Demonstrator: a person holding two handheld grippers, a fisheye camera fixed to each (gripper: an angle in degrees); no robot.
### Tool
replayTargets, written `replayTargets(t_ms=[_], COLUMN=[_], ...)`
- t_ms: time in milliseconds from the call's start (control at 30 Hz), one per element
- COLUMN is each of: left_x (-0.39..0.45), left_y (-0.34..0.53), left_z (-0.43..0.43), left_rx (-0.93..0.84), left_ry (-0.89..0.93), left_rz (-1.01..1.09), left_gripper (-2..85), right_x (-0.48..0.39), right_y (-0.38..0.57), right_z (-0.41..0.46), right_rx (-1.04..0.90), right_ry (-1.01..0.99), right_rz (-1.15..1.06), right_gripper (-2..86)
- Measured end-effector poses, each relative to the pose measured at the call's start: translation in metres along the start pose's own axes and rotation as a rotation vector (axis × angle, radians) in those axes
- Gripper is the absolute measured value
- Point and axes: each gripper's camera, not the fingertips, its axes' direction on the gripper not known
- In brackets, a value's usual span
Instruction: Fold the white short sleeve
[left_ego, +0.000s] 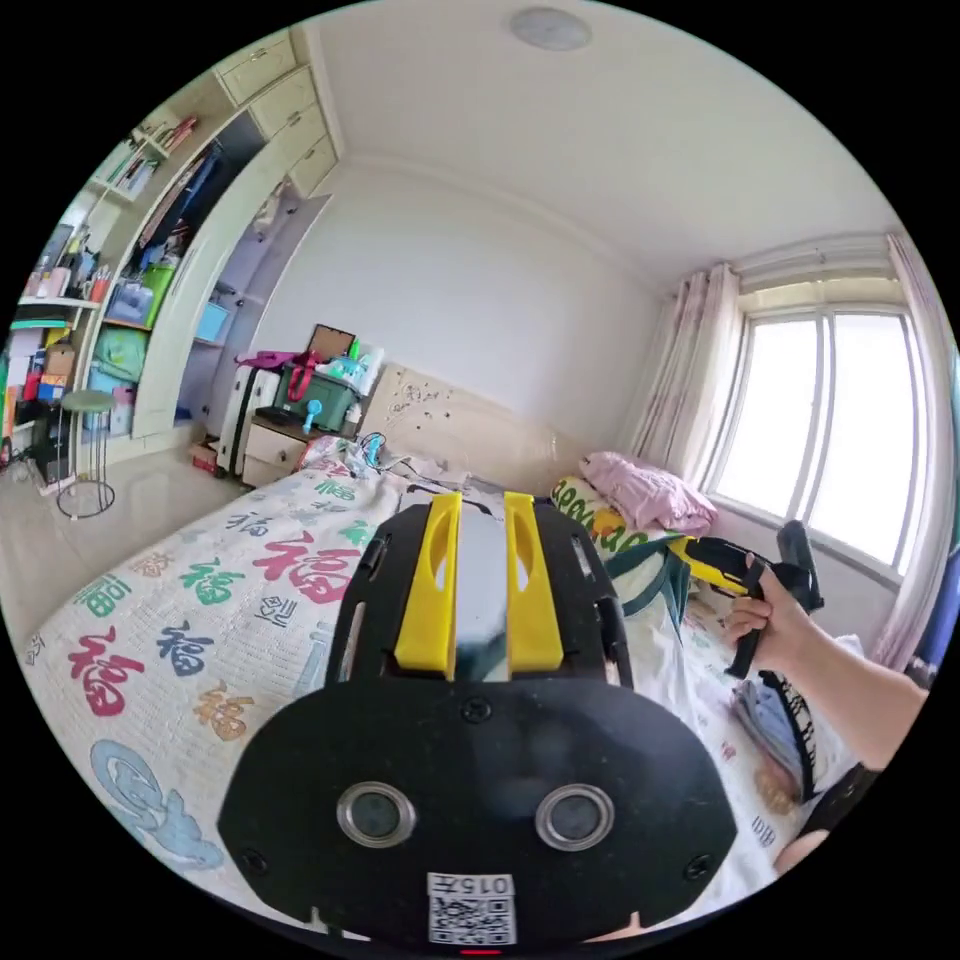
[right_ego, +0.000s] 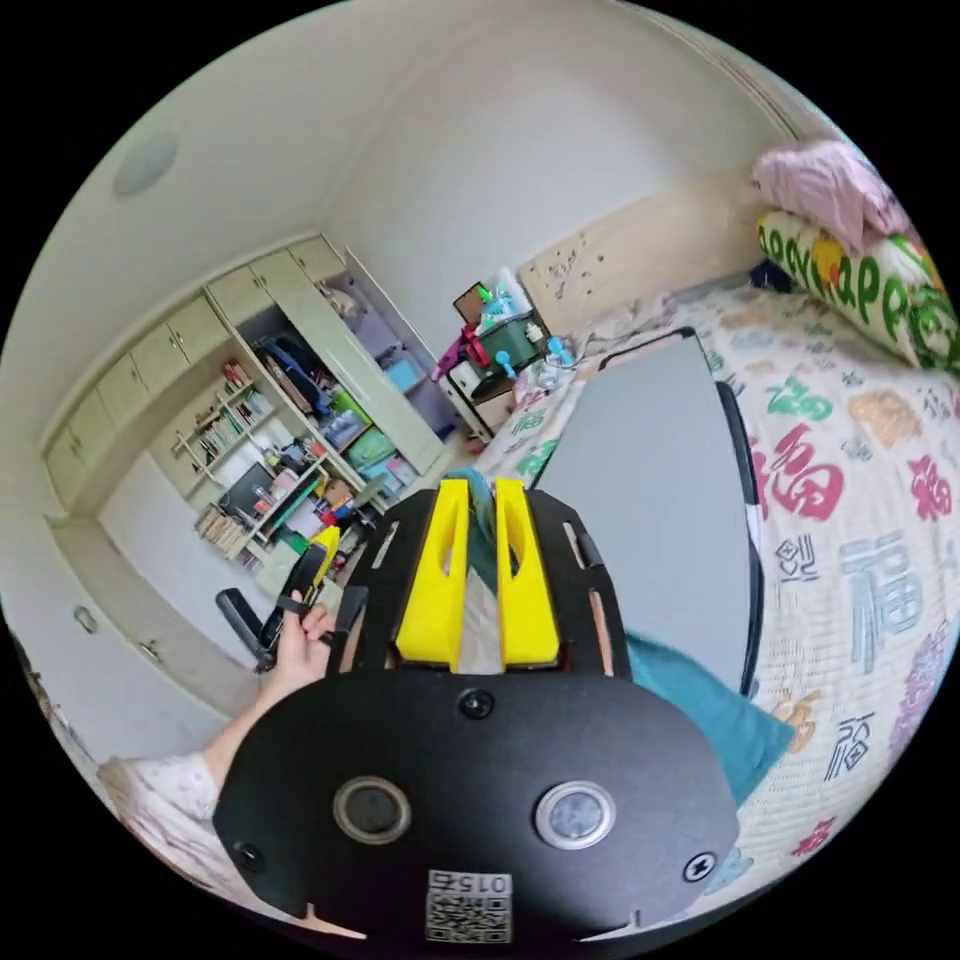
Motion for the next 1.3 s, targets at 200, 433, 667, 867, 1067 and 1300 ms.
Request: replayTargets(t_ms=[200, 433, 667, 867, 1067, 1300], left_x=[-0.036, -0.047, -0.019, 0.014, -0.003, -0.104], left_y=[0.085, 0.174, 0.227, 0.286, 0.316, 0.263], left_z=[0.018, 0.074, 0.166, 0.242, 0.250, 0.186], left_rx=[-0.290, -0.582, -0.724, -0.853, -0.879, -0.667], left_ry=[-0.001, 0.016, 0.072, 0.038, 0.039, -0.056], left_rz=[0.274, 0.361, 0.358, 0.335, 0.210, -0.025], left_gripper=[13.1, 13.3, 13.6, 12.7, 1.2, -0.3], right_x=[0.117, 0.251, 0.311, 0.313, 0.318, 0.358], right_y=[0.002, -0.026, -0.060, -0.096, -0.122, -0.187], right_z=[-0.057, -0.099, -0.076, -0.060, -0.043, -0.084], right_rx=[-0.144, -0.236, -0.308, -0.352, -0.405, -0.258], right_ry=[0.294, 0.416, 0.482, 0.504, 0.538, 0.705], right_rz=[-0.107, 0.117, 0.177, 0.062, -0.049, -0.003], right_gripper=[10.1, 11.1, 11.5, 10.7, 1.0, 0.0])
